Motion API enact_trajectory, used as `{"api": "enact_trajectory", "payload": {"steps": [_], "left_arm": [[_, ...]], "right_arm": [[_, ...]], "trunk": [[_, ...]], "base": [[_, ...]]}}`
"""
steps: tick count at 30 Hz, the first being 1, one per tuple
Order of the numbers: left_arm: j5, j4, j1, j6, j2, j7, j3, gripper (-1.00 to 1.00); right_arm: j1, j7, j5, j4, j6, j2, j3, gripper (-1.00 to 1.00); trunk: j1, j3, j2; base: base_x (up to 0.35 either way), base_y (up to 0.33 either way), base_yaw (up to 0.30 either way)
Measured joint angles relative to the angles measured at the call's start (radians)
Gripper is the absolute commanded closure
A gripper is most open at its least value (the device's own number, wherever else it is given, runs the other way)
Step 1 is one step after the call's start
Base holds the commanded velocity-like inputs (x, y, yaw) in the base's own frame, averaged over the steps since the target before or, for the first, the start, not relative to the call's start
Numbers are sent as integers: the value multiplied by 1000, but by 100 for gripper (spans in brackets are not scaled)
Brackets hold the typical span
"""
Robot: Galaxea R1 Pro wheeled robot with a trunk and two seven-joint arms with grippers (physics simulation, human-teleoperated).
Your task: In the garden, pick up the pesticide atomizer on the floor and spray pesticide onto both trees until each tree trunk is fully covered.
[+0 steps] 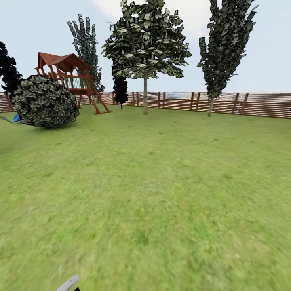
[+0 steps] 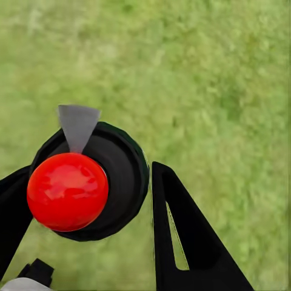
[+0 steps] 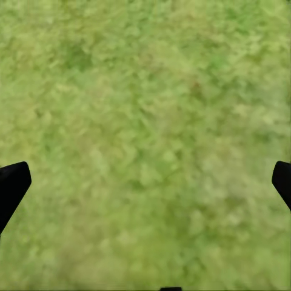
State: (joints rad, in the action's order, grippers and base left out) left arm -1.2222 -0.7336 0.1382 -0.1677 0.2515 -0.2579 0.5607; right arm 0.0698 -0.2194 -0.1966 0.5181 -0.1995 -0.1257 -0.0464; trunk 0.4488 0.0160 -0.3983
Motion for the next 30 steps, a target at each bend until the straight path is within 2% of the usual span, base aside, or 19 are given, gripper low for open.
{"api": "enact_trajectory", "payload": {"steps": [30], "left_arm": [[0,-1,0,0,-1,-2,0,100]], "right_arm": [[1,0,9,0,0,0,2,-100]], "trunk": [[0,0,0]], "base": [[335,0,0]]}}
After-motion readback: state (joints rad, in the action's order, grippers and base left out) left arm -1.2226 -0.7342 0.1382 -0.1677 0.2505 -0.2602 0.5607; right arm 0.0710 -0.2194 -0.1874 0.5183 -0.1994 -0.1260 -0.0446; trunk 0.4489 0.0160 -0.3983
